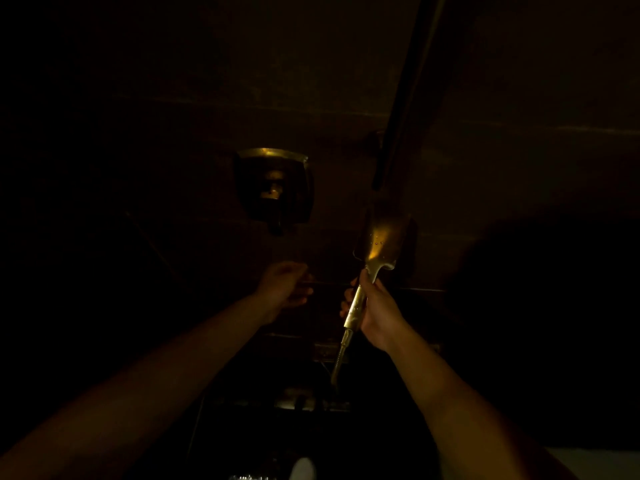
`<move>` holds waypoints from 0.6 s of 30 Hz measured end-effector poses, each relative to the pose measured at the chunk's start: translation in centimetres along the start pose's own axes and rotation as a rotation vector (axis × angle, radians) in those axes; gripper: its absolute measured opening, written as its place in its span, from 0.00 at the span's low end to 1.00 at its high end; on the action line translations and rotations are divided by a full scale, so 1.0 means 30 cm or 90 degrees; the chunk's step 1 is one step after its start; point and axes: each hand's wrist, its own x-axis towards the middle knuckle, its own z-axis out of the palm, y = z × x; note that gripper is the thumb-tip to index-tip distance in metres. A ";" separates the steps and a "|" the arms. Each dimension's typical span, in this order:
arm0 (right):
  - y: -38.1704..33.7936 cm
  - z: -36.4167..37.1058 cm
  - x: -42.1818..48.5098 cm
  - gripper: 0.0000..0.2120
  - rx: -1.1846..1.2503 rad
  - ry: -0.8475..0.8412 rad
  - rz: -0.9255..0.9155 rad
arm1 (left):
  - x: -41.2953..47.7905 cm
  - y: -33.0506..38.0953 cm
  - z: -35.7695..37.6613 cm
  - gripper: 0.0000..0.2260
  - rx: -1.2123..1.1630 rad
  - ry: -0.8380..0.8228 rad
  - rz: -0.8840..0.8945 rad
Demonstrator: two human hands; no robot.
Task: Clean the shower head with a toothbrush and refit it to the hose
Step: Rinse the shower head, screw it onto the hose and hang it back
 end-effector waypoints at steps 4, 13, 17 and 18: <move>-0.011 0.048 0.041 0.13 -0.021 0.016 -0.002 | 0.112 0.113 -0.059 0.07 0.032 0.118 0.060; -0.035 0.026 0.064 0.21 -0.093 0.007 0.002 | 0.296 0.184 -0.117 0.27 0.204 0.237 0.128; -0.042 0.010 0.053 0.22 -0.082 0.006 -0.003 | 0.331 0.164 -0.142 0.21 0.258 0.185 0.112; -0.046 0.010 0.050 0.22 -0.079 0.007 -0.004 | 0.338 0.163 -0.150 0.21 0.246 0.177 0.110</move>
